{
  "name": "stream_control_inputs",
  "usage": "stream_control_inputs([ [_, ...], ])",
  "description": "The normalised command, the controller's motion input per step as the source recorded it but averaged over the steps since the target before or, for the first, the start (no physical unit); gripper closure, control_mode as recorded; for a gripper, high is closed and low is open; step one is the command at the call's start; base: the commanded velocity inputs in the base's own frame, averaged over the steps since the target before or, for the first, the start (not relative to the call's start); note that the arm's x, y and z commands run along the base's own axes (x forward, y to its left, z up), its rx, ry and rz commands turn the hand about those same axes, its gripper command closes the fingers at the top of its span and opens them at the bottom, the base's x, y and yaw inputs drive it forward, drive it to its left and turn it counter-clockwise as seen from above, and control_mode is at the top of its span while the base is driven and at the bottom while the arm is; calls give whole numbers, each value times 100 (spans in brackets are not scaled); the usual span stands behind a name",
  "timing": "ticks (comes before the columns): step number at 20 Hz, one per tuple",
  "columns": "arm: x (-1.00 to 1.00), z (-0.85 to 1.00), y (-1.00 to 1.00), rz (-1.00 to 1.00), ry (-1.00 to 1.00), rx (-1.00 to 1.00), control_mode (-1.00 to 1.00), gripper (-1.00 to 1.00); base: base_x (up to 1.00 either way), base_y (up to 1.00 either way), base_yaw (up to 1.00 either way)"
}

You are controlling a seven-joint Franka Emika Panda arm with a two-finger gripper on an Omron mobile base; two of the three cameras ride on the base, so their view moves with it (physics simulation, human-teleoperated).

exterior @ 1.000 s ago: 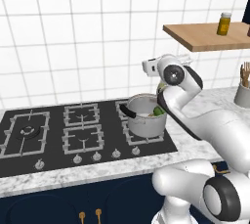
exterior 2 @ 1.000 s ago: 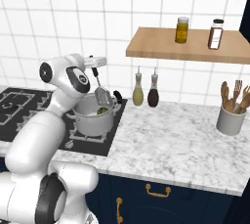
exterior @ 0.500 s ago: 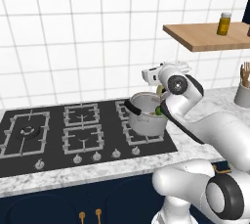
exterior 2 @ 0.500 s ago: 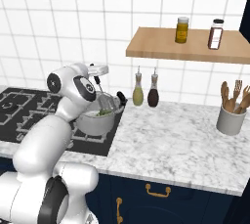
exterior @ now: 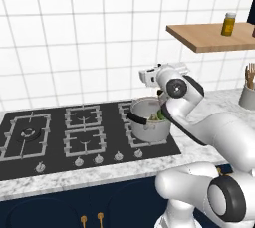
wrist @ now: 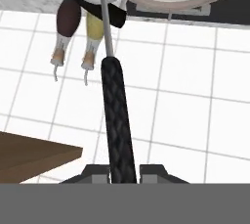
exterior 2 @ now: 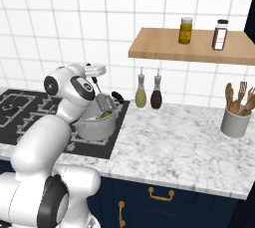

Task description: Put the onion and avocado in the pot. Retrieve the spatula and lightly stir the vegetables in the pot.

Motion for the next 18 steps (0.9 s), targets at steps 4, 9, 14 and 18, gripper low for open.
stream_control_inputs([
  [4,1,-10,16,0,-5,4,-100,100,0,0,0],
  [9,0,-49,8,0,-9,0,-100,100,0,0,0],
  [14,0,-56,7,14,-8,0,-100,100,0,0,0],
  [18,0,-48,0,17,0,-1,-100,100,0,0,0],
])
